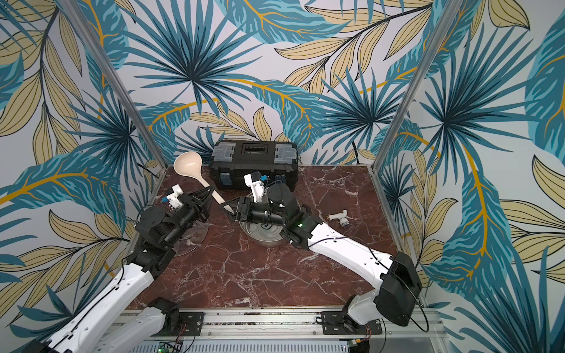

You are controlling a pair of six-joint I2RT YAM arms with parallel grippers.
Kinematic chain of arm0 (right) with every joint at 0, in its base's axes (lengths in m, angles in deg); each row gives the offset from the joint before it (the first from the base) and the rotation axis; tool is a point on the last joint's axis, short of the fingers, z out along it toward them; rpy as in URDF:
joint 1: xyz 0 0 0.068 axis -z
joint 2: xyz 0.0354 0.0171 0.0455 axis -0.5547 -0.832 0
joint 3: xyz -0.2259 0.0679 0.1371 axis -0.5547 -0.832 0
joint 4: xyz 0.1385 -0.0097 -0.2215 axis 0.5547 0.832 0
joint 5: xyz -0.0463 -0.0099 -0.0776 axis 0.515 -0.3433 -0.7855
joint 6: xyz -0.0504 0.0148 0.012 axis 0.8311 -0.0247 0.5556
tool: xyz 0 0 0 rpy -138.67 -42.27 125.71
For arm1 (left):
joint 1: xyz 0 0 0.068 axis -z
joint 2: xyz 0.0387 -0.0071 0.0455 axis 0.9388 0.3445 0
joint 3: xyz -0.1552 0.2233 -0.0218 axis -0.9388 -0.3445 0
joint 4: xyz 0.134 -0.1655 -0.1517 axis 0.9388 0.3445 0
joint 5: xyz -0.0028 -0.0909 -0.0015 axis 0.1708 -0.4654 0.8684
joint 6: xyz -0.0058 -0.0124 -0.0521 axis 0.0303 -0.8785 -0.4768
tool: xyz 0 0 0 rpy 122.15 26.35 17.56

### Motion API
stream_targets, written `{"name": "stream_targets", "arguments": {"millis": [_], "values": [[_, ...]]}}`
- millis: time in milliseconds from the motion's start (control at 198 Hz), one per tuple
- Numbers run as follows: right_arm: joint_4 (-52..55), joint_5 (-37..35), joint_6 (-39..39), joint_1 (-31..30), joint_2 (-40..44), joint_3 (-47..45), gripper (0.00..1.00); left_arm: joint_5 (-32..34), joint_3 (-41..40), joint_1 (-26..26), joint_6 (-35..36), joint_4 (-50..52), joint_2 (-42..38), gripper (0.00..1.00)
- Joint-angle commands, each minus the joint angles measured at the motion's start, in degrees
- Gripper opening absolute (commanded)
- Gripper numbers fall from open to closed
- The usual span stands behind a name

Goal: Stir the soup with a spoon
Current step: Adjust the spoon.

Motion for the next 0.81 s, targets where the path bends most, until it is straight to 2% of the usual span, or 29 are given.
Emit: {"name": "stream_targets", "arguments": {"millis": [0,232,801], "values": [[-3.0,2.4,-1.7,-0.3,-1.5,1.7,0.46,0.2,-1.7,-0.2,-1.0,-3.5,-0.6,0.00],[-5.6,4.4,-4.3,-0.4,-3.5,2.2,0.38,0.4,-3.8,-0.3,-3.8,-6.0,-0.9,0.00],[-5.2,3.7,-4.2,-0.4,-3.2,2.0,0.20,0.9,-6.5,-0.3,-6.9,-5.4,-3.3,0.00]]}}
